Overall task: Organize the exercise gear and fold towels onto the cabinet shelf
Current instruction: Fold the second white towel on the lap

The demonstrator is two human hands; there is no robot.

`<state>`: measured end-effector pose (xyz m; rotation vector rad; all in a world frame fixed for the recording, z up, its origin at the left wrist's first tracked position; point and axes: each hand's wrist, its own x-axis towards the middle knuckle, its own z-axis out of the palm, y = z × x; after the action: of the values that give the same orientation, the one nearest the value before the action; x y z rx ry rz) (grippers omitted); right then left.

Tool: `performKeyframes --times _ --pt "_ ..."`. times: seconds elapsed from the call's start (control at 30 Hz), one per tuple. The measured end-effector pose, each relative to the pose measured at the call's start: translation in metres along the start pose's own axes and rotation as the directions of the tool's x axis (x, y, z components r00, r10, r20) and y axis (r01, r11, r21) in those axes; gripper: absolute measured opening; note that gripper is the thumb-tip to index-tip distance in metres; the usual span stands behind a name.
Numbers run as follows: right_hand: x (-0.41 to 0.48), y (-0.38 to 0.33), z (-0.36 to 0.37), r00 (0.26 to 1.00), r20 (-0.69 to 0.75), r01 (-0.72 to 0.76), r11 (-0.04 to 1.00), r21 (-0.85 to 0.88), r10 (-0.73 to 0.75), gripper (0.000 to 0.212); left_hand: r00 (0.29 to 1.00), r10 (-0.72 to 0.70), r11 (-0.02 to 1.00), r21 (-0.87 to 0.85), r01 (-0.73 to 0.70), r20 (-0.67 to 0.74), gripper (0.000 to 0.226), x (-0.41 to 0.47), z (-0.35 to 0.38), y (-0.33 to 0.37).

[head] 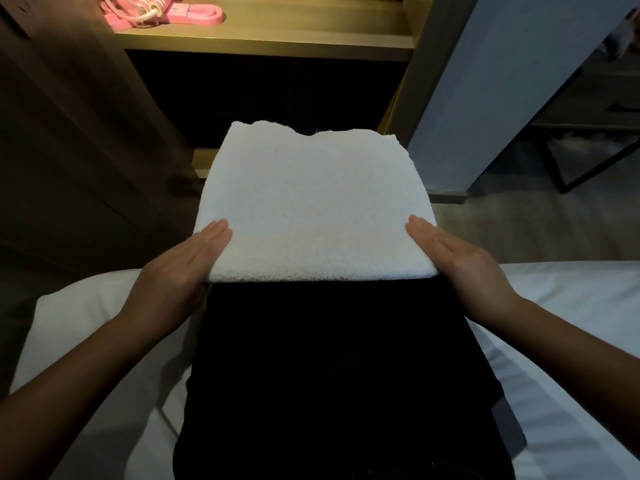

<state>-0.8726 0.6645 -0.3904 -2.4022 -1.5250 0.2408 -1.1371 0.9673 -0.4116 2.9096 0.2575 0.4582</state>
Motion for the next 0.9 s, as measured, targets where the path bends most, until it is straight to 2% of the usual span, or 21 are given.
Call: performKeyframes --times 0.13,0.2,0.27,0.3,0.43,0.5,0.57,0.67,0.77,0.9 --pt "-0.002 0.001 0.002 1.0 -0.007 0.0 0.999 0.038 0.001 0.075 0.999 -0.027 1.0 -0.016 0.027 -0.037 0.052 -0.004 -0.002 -0.006" --pt "-0.001 0.002 0.0 0.999 0.004 0.054 0.998 -0.042 -0.054 0.076 0.997 -0.022 0.999 0.045 0.019 0.069 0.061 -0.002 -0.006 -0.007" --pt "0.0 0.0 -0.006 0.993 0.053 0.11 0.982 -0.155 -0.103 0.081 0.972 -0.019 0.996 0.088 -0.002 0.236 0.085 0.001 -0.009 -0.004" --pt "0.002 -0.005 -0.008 0.99 0.073 0.132 0.971 -0.201 -0.12 0.083 0.962 -0.008 0.995 0.098 -0.02 0.273 0.089 0.004 -0.012 0.002" --pt "0.023 -0.045 -0.003 0.978 0.11 0.203 0.94 -0.276 -0.179 0.086 0.961 0.082 0.983 0.136 -0.121 0.265 0.085 0.036 -0.005 0.047" --pt "0.035 -0.066 0.01 0.979 0.147 0.18 0.929 -0.324 -0.138 0.09 0.958 0.066 0.976 0.184 -0.121 0.277 0.09 0.054 0.008 0.071" --pt "0.046 -0.079 0.023 0.99 0.137 0.09 0.925 -0.369 -0.042 0.091 0.965 -0.017 0.975 0.216 -0.042 0.263 0.086 0.067 0.02 0.09" --pt "0.056 -0.09 0.035 0.998 0.065 0.009 0.941 -0.337 0.014 0.072 0.977 -0.083 0.968 0.249 0.032 0.198 0.062 0.076 0.029 0.104" --pt "0.062 -0.09 0.04 0.998 0.069 0.021 0.954 -0.298 0.0 0.057 0.986 -0.038 0.97 0.242 -0.002 0.161 0.05 0.078 0.031 0.105" --pt "0.063 -0.086 0.039 0.996 0.077 0.06 0.969 -0.238 -0.042 0.055 0.994 0.021 0.979 0.201 -0.041 0.103 0.051 0.074 0.034 0.1"
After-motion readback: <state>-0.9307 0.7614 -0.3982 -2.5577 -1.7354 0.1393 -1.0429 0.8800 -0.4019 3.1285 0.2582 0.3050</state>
